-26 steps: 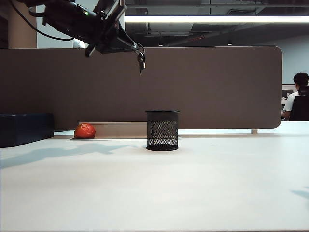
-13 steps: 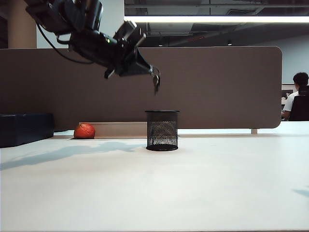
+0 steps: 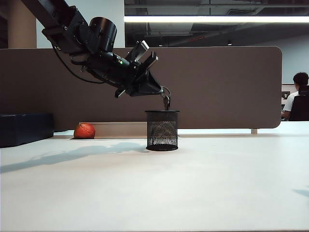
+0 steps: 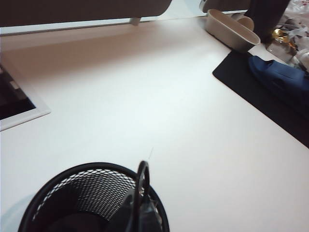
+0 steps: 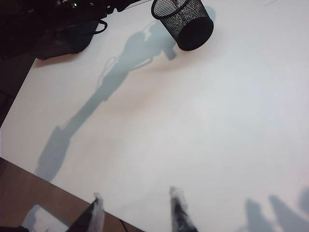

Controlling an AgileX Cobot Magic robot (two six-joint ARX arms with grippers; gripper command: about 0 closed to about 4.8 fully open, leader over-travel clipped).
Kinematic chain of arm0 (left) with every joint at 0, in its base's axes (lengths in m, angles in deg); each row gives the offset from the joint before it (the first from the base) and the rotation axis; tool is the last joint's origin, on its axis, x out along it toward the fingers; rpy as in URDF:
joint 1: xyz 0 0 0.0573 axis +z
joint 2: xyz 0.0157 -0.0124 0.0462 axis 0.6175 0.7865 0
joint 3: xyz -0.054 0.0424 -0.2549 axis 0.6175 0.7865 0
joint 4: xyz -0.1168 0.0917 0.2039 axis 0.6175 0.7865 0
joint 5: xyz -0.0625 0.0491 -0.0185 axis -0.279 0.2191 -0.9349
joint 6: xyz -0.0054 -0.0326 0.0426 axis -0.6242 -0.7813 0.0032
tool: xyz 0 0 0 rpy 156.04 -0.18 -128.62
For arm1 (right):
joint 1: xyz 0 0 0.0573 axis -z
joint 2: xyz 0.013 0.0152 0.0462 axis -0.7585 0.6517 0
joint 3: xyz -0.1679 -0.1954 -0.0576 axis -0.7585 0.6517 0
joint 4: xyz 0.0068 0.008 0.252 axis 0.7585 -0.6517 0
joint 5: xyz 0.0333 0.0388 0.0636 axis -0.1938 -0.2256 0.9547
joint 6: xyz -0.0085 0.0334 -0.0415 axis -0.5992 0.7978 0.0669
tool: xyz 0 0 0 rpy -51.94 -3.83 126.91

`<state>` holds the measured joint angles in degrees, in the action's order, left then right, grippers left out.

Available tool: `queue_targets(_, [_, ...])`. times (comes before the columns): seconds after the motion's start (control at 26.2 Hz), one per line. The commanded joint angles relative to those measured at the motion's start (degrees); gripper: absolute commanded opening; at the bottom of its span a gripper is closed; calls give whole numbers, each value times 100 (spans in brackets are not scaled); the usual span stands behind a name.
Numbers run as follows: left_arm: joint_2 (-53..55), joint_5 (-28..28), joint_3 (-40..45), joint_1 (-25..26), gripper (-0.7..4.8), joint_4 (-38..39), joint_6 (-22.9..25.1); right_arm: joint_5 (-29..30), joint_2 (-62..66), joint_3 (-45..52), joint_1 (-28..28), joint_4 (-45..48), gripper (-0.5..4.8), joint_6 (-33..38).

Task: Pick up a bunch of keys from the table, then put them into the black basket.

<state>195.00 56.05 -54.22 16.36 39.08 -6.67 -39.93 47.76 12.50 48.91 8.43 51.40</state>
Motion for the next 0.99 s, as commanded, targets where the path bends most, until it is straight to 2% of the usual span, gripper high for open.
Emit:
queue_targets(0.04, [20,66,-26,0,-6,-76,42,13,-13,-20,-9,33,180,-31])
queue_targets(0.61, [20,66,-26,-2,-3,7,39,13,-13,-20,-7,33,180,-31])
queue_targets(0.69, [20,63,-26,-7,8,7,39,15,-13,-20,-7,35,180,-31])
queue_targets(0.72, [20,63,-26,-7,34,7,39,15,-13,-20,-7,33,180,-31])
queue_targets(0.92, [20,61,-26,-7,38,9,37,17,-13,-20,-9,35,180,-31])
queue_targets(0.99, [17,61,-26,-7,58,9,15,17,-13,-20,-9,35,180,-31])
